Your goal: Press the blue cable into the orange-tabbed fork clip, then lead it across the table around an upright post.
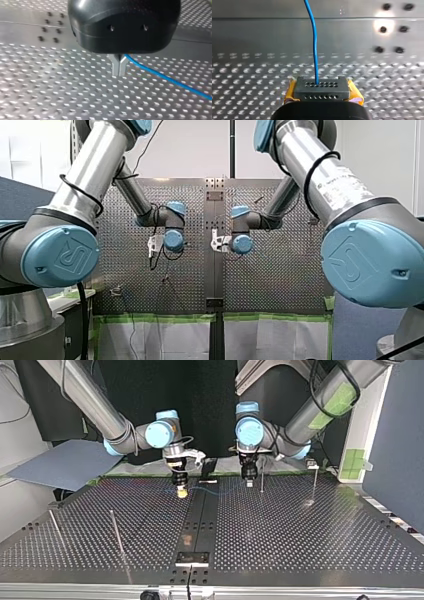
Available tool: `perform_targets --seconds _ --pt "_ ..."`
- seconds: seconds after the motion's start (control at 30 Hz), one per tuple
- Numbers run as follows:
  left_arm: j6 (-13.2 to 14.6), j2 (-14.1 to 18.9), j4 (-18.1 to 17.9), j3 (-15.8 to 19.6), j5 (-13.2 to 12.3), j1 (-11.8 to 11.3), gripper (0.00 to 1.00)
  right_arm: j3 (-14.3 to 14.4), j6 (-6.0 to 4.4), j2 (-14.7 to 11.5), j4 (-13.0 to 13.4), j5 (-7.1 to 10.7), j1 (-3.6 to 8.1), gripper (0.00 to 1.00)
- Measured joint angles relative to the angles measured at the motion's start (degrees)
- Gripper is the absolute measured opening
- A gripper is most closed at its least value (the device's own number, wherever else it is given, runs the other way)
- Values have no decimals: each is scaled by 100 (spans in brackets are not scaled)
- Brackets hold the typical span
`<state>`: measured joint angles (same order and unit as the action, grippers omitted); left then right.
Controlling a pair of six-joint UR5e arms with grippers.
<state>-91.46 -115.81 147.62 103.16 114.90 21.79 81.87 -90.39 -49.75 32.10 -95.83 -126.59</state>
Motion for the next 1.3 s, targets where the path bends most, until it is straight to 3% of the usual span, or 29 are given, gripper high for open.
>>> perform_targets --seconds 0.23,0.6,0.8,1.13,1.3 --pt "-21 347 346 -233 71 57 0 -76 -12 -353 -218 211 5 0" --pt "-63 909 909 -519 199 106 0 -378 -17 -910 -577 243 10 0" --pt "-26 1208 1161 -582 203 108 0 -475 -72 -1221 -682 248 54 0" --pt "47 1669 1503 -909 62 184 0 -717 -181 -1707 -950 249 243 0" --pt "63 1650 1768 -1174 -41 262 0 -786 -208 -1944 -1136 229 387 0"
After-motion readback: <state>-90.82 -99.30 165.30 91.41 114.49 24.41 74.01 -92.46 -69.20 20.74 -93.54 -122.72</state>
